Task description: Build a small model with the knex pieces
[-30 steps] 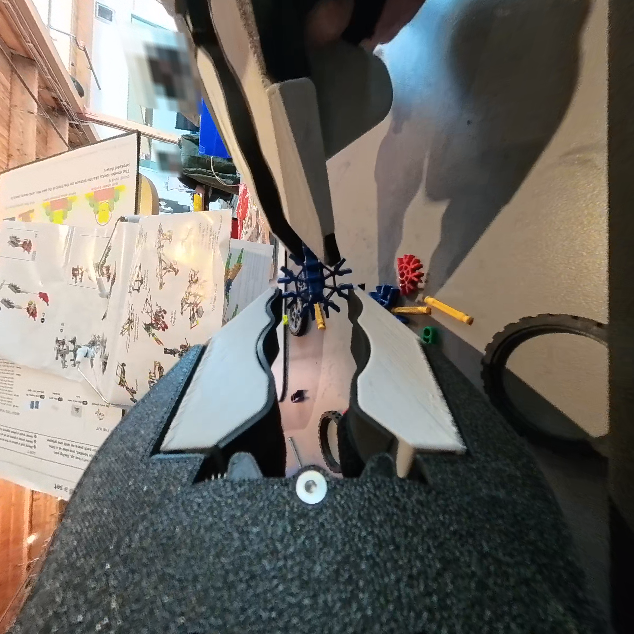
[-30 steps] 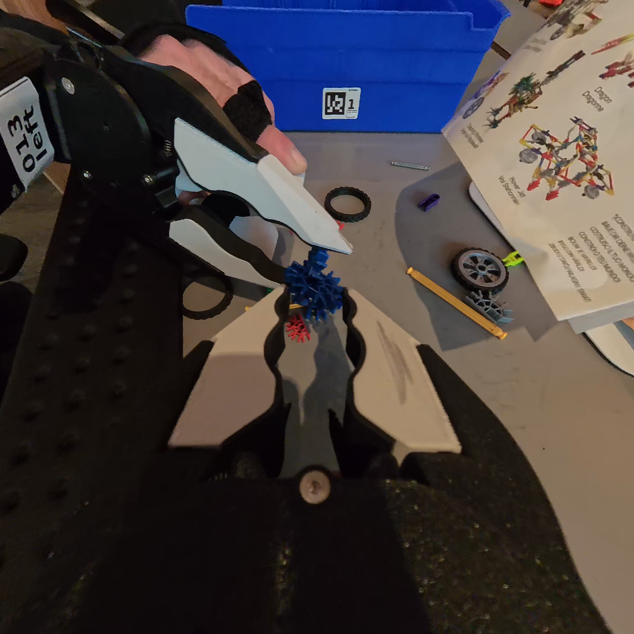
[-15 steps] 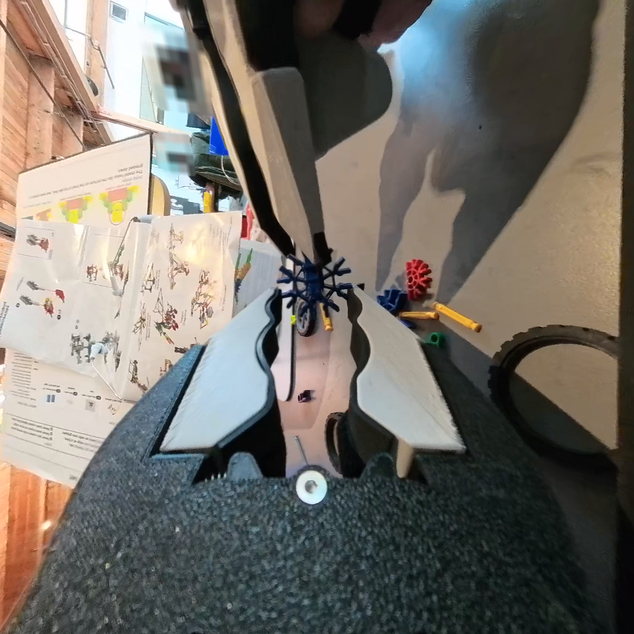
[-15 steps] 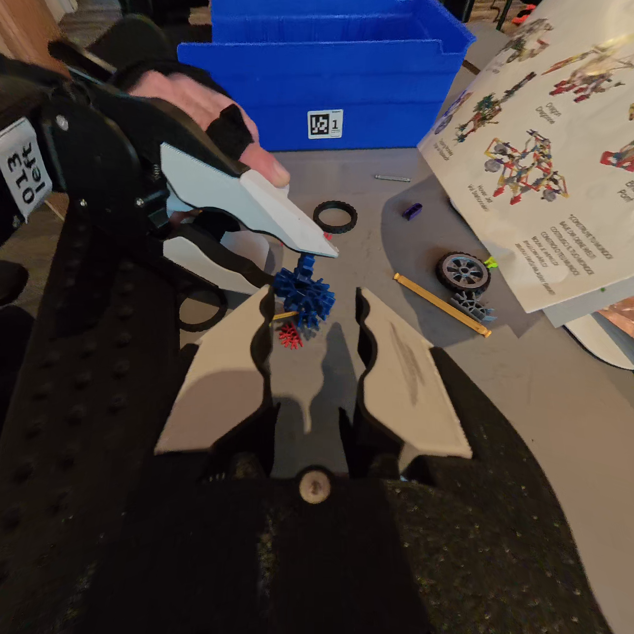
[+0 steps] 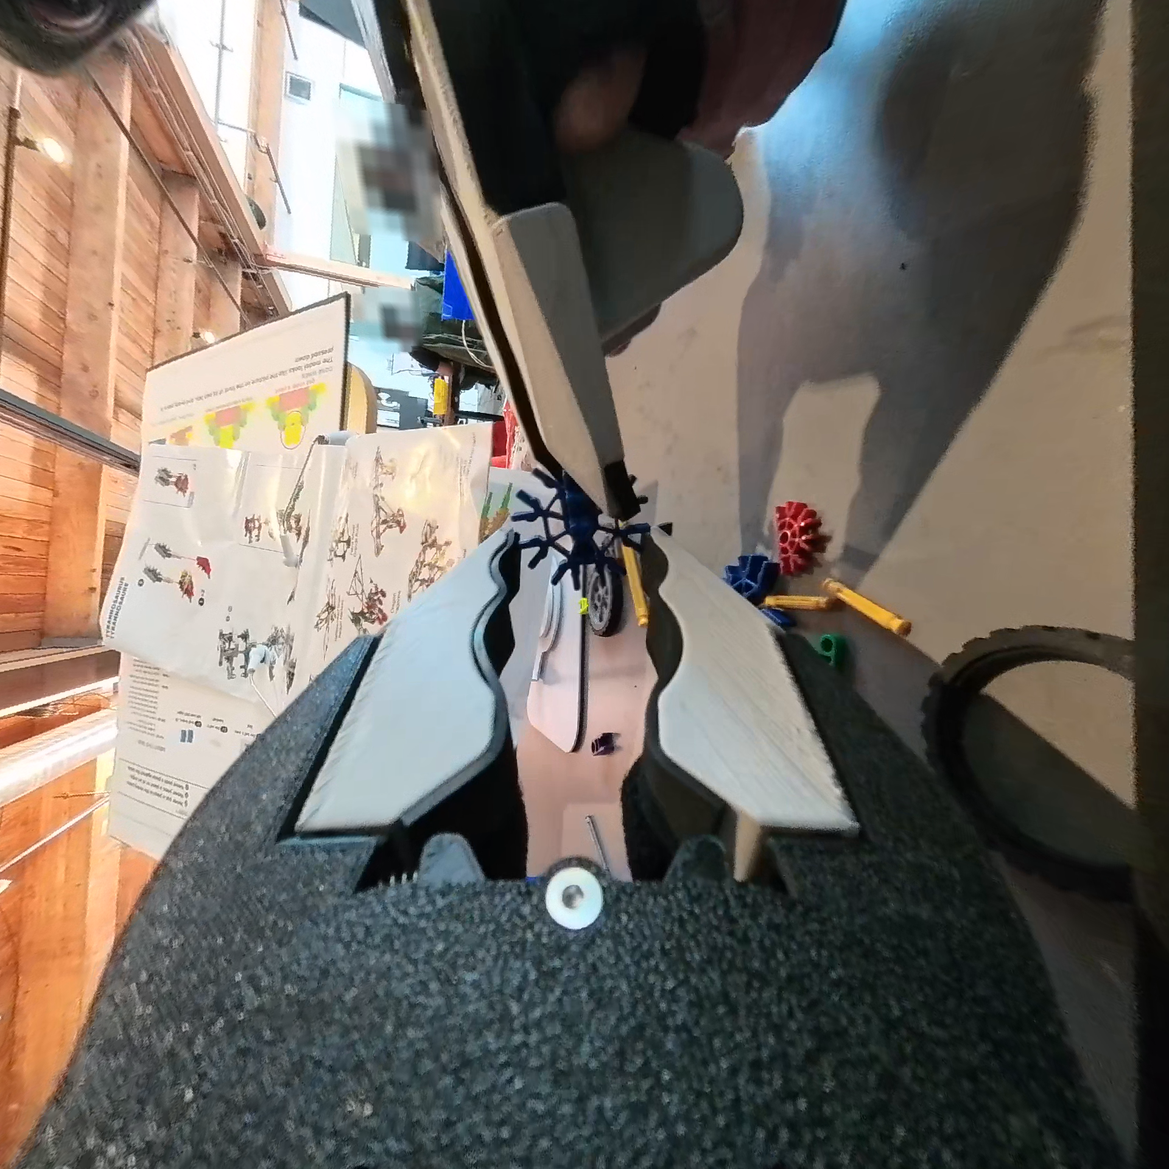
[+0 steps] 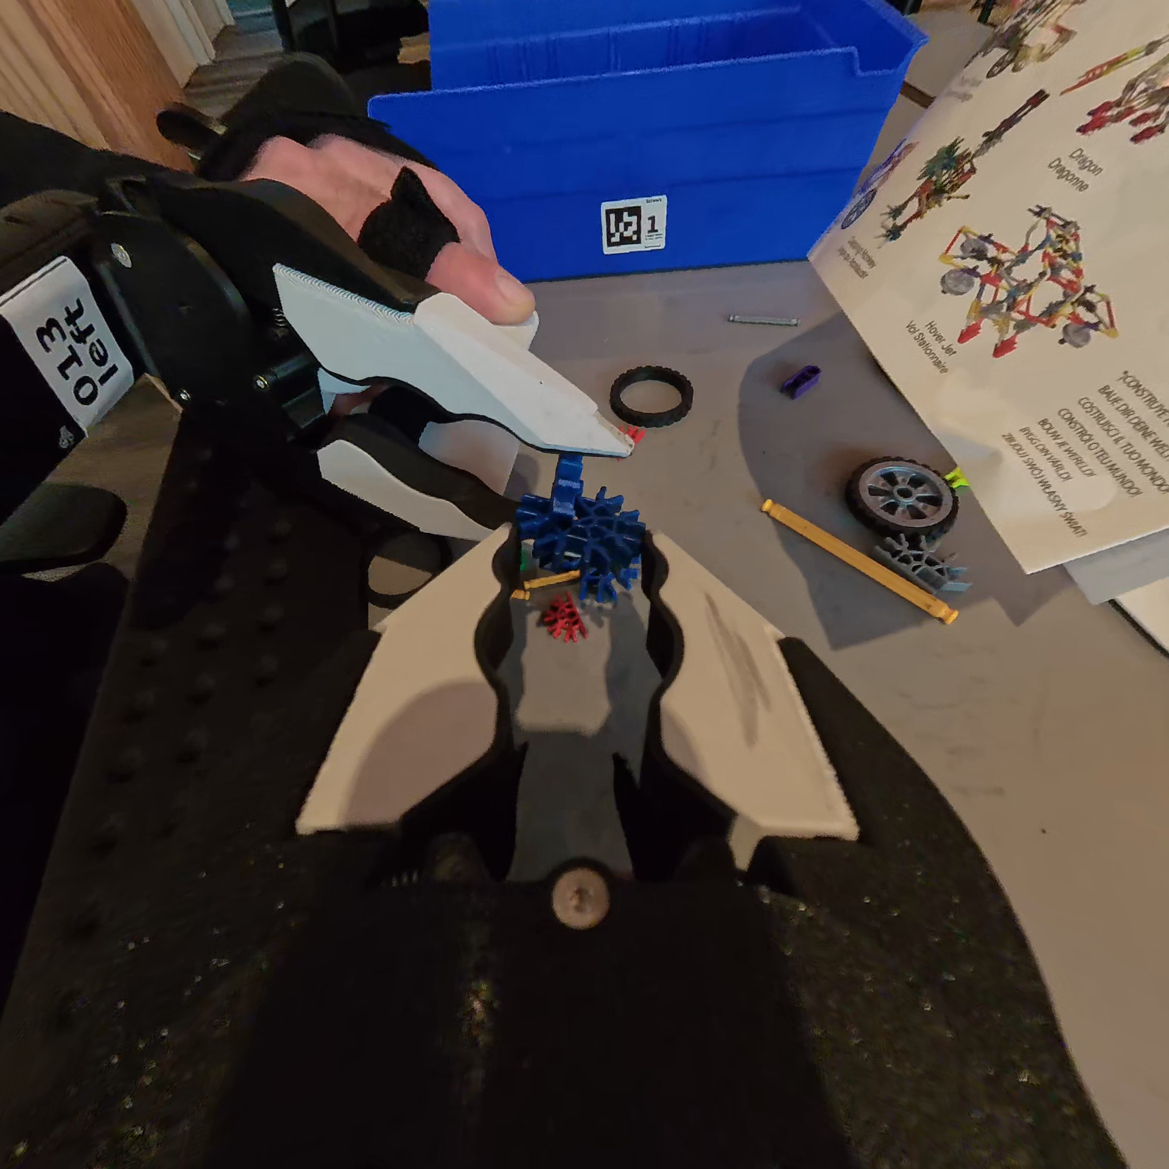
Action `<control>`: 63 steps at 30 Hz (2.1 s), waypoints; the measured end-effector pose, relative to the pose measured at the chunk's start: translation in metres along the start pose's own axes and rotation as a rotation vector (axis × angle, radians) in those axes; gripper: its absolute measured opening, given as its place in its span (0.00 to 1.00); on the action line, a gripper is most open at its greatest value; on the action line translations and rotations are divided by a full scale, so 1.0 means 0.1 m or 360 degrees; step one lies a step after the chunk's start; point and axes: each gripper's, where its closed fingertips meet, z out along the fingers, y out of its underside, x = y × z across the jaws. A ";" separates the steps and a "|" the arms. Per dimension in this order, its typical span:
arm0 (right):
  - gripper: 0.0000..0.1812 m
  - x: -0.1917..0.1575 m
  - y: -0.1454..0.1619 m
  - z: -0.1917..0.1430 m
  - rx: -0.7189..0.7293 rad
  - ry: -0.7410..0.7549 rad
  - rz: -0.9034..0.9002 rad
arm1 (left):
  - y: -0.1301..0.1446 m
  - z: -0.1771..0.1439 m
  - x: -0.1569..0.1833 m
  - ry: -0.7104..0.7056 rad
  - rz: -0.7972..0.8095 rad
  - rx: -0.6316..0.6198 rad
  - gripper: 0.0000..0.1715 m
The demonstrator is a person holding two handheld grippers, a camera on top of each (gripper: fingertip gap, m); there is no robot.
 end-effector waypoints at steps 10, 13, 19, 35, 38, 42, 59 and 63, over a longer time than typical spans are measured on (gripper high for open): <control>0.20 0.06 -0.08 -0.04 0.0018 0.0212 -0.0165 | 0.02 0.02 -0.08 -0.0021 -0.0120 -0.0055 0.21; 0.20 0.08 -0.09 -0.05 0.0019 0.0292 -0.0226 | 0.03 0.03 -0.10 -0.0018 -0.0154 -0.0065 0.21; 0.14 0.15 -0.10 -0.05 -0.0009 0.0474 -0.0323 | 0.08 0.06 -0.13 -0.0014 -0.0214 -0.0114 0.21; 0.22 0.03 -0.11 -0.10 0.0071 0.0182 -0.0126 | 0.04 0.05 -0.10 -0.0029 -0.0072 -0.0112 0.21; 0.17 0.01 -0.15 -0.12 0.0118 0.0133 -0.0065 | 0.01 0.05 -0.07 -0.0031 -0.0019 -0.0106 0.21; 0.17 0.00 -0.12 -0.09 0.0089 0.0154 -0.0116 | -0.01 0.05 -0.06 -0.0037 -0.0009 -0.0105 0.21; 0.20 0.02 -0.14 -0.24 0.0140 0.0031 0.0033 | -0.02 0.05 -0.03 -0.0031 -0.0016 -0.0102 0.21; 0.20 0.02 -0.05 -0.17 0.0054 0.0051 0.0031 | -0.03 0.05 -0.02 -0.0030 -0.0015 -0.0098 0.21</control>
